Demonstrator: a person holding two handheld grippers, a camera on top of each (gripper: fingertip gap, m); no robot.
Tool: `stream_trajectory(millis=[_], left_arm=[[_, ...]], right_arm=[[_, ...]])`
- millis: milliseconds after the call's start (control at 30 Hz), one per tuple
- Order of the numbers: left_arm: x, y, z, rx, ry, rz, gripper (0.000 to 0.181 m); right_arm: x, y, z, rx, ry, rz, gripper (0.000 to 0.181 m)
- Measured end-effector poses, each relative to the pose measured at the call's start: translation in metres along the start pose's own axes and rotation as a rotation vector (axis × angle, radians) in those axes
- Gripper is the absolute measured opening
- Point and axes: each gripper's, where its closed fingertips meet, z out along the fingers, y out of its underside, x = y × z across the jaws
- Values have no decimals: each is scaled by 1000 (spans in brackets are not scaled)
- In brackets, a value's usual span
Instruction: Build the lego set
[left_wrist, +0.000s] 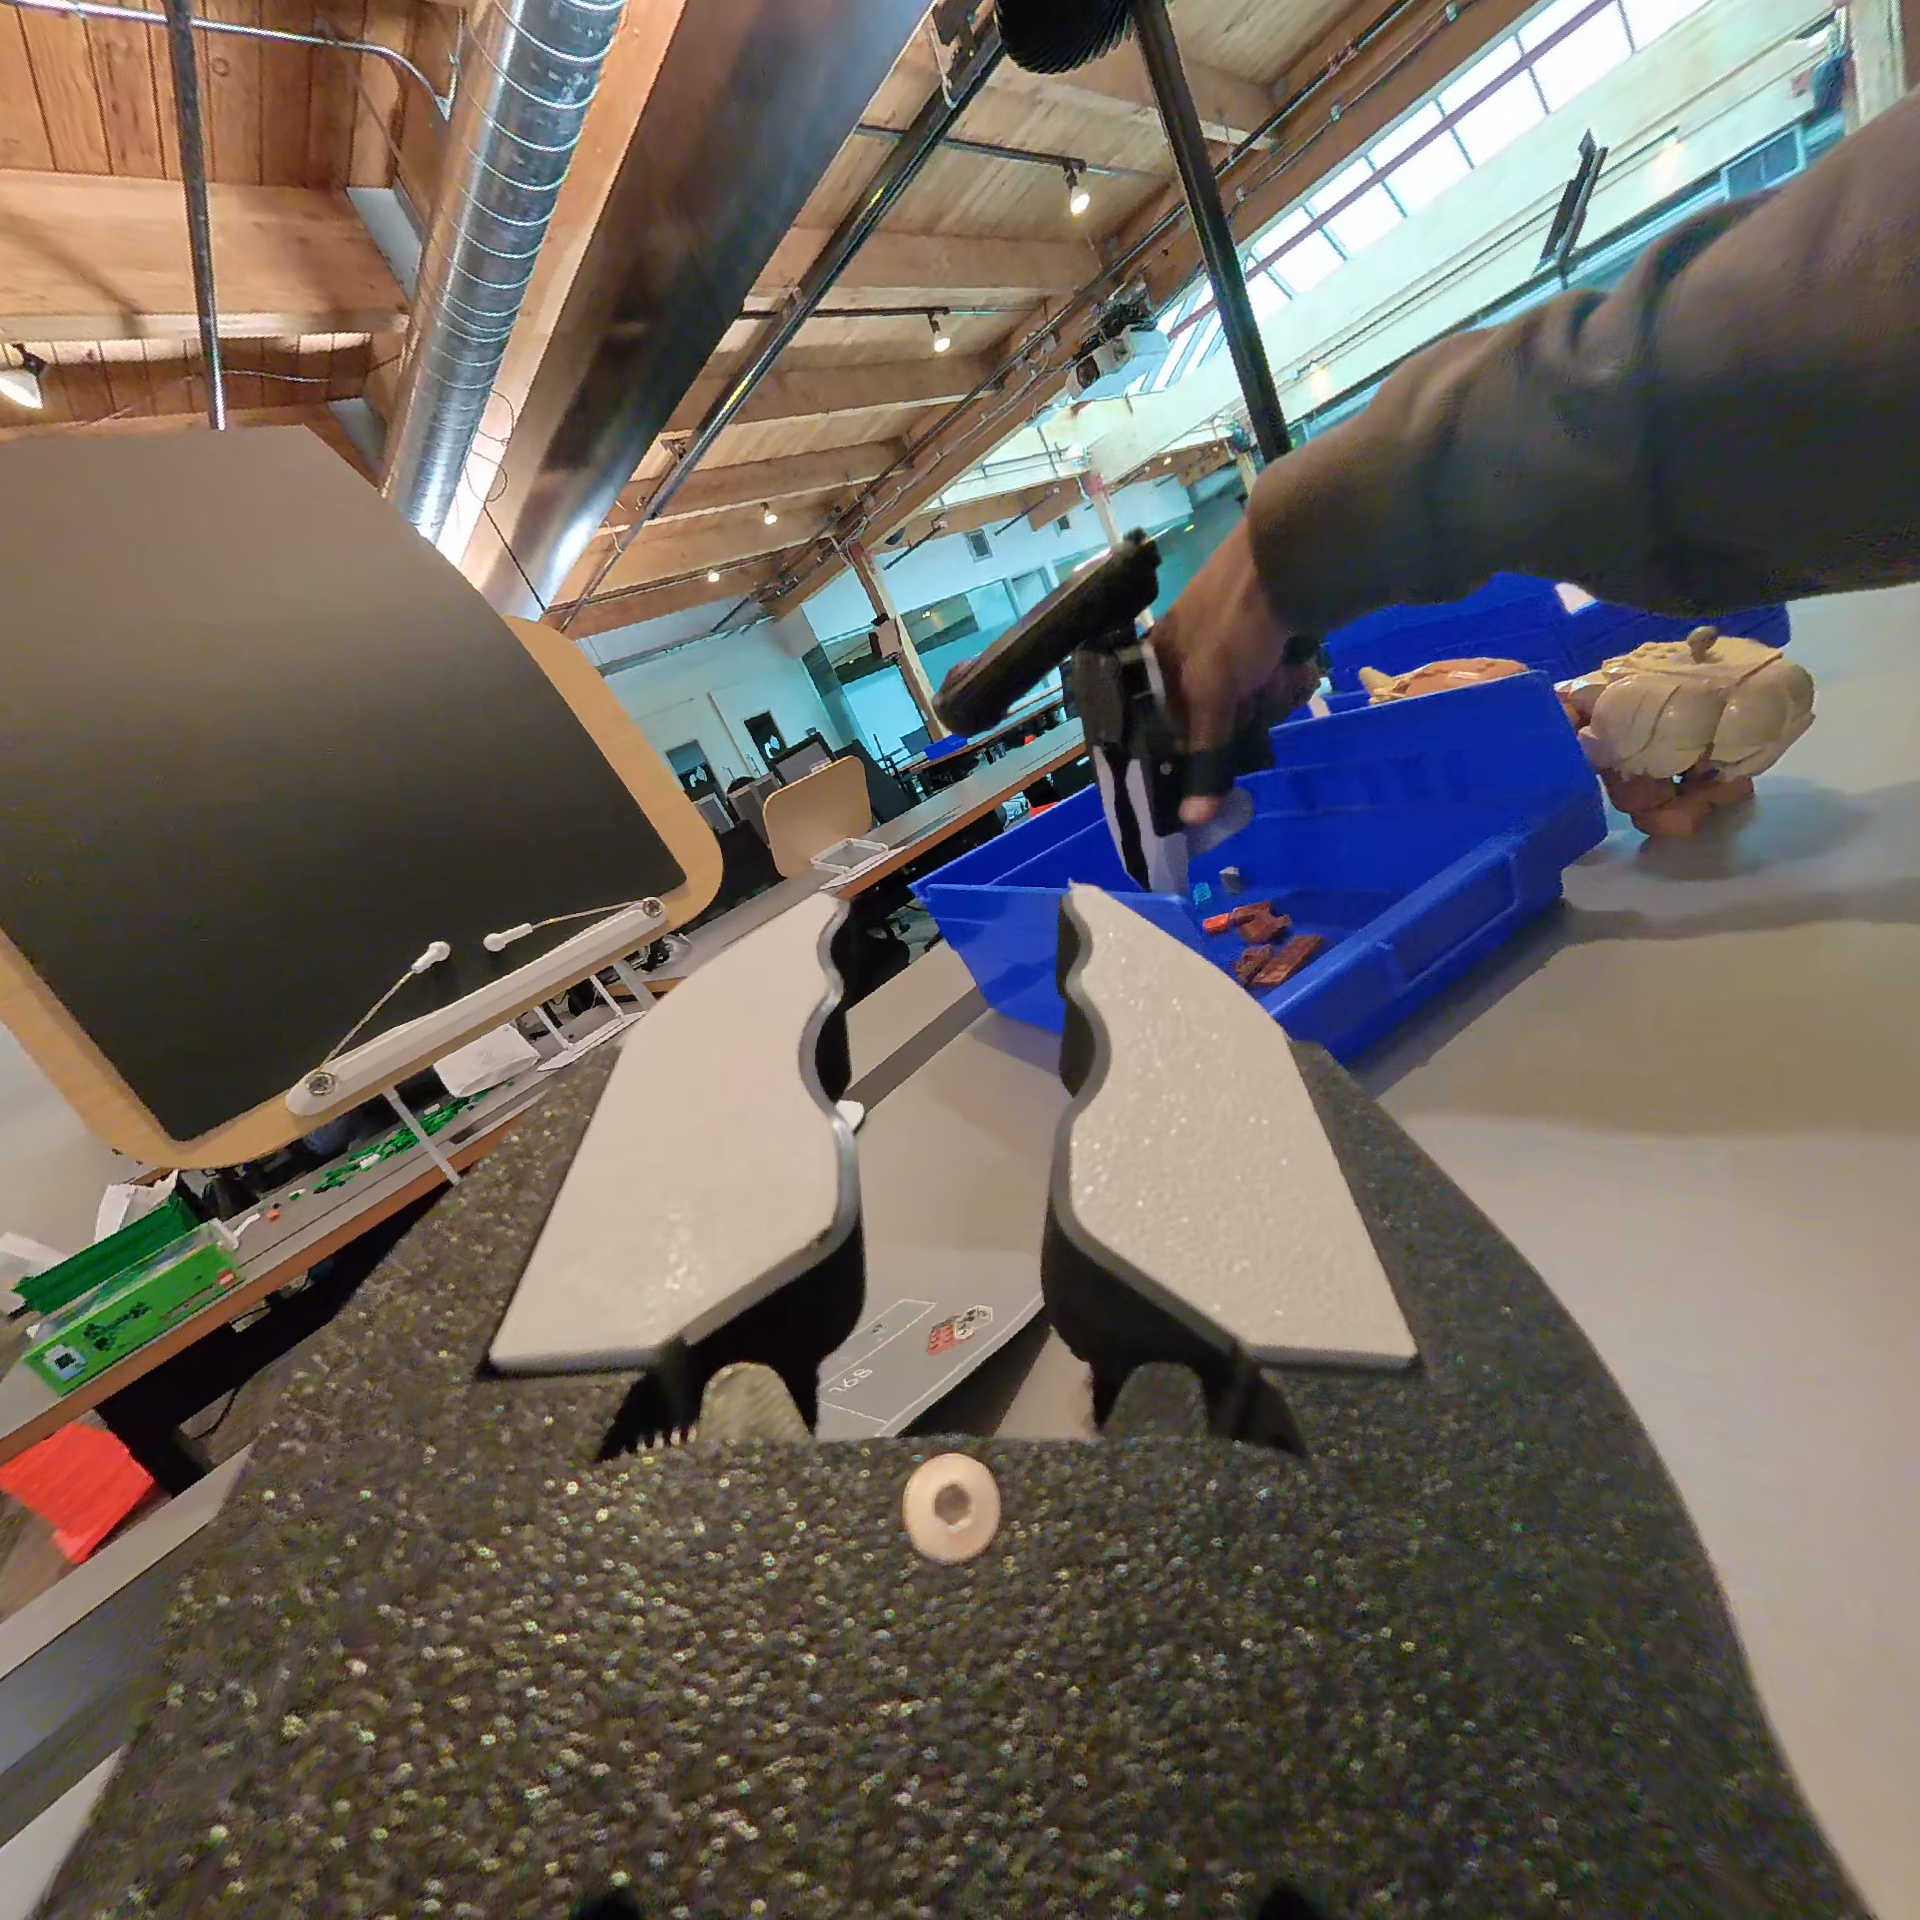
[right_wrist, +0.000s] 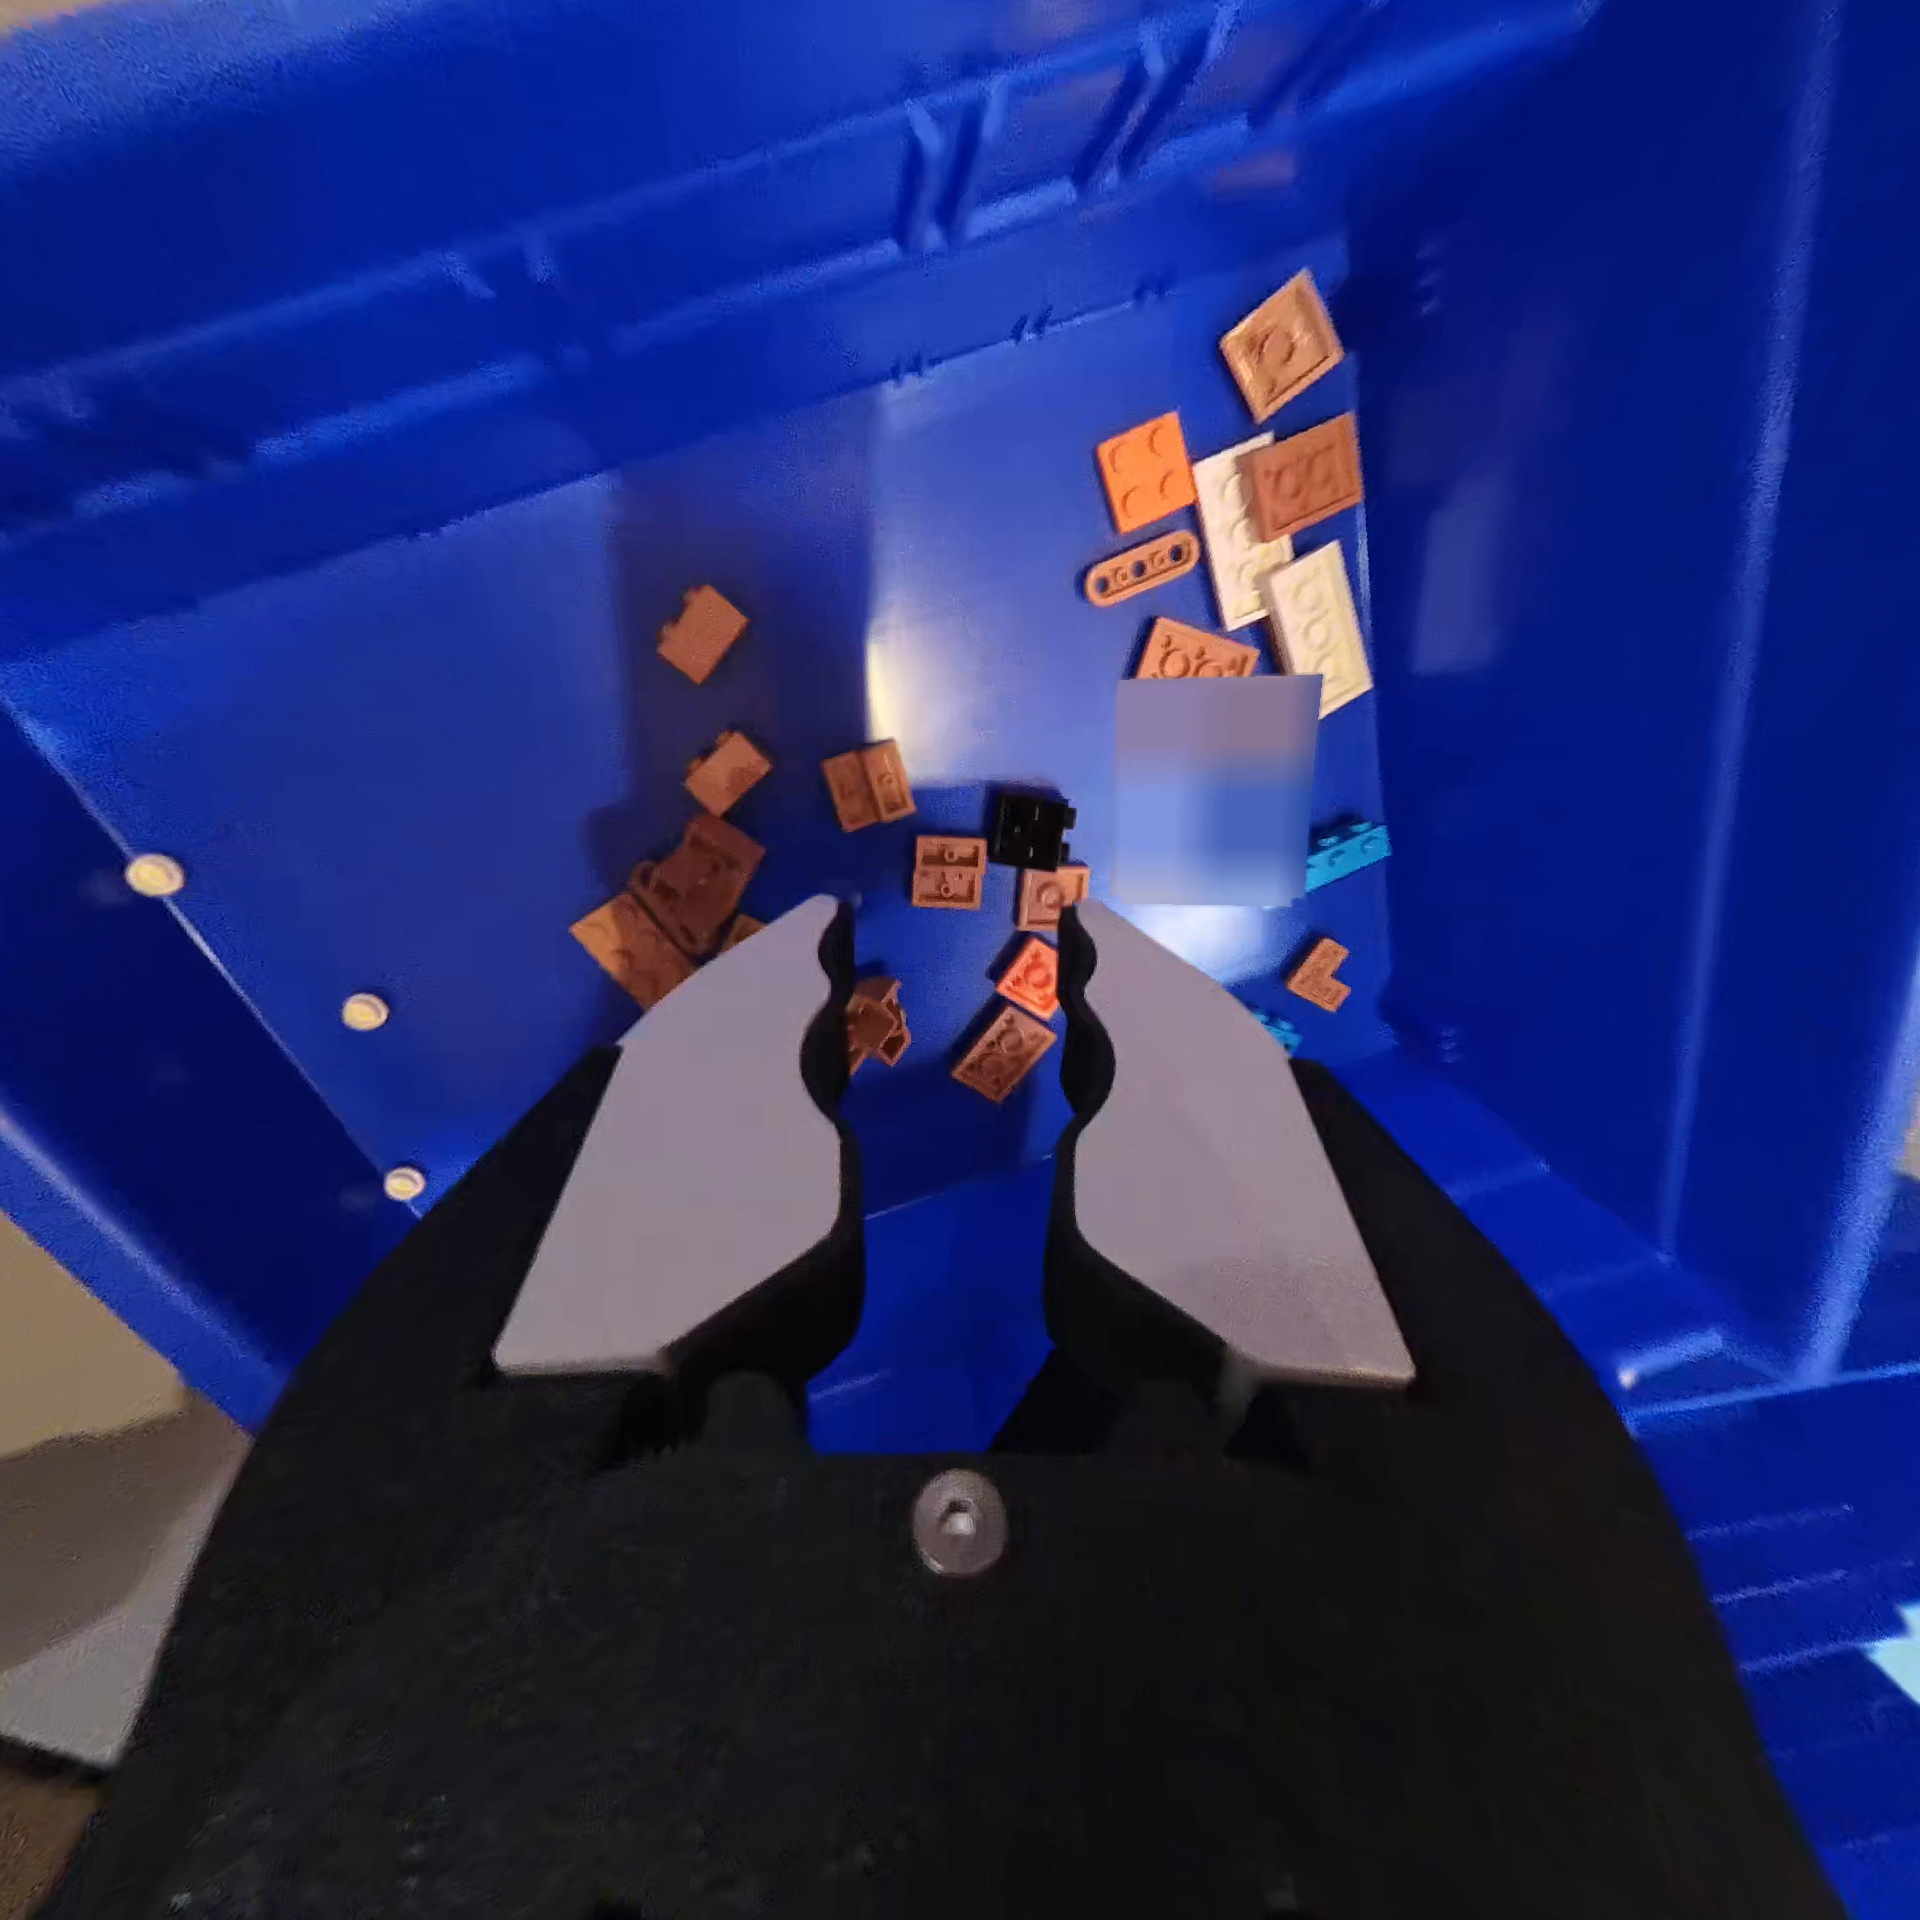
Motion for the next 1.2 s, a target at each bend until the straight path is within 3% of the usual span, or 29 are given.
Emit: stream_trajectory(millis=[533,600,867,1000,1200], left_arm=[[0,-1,0,-1,-2,-10,37],[0,-1,0,-2,-1,-9,37],[15,-3,1,-2,40,60,36],[20,-3,2,-2,51,87,36],[11,0,1,-8,23,45,36]], right_arm=[[15,5,37,-112,-70,133,29],[13,2,37,-100,-80,134,19],[7,-8,26,-18,-37,104,19],[-34,-37,-13,182,-29,-10,19],[-198,-72,-105,569,-155,-369,18]])
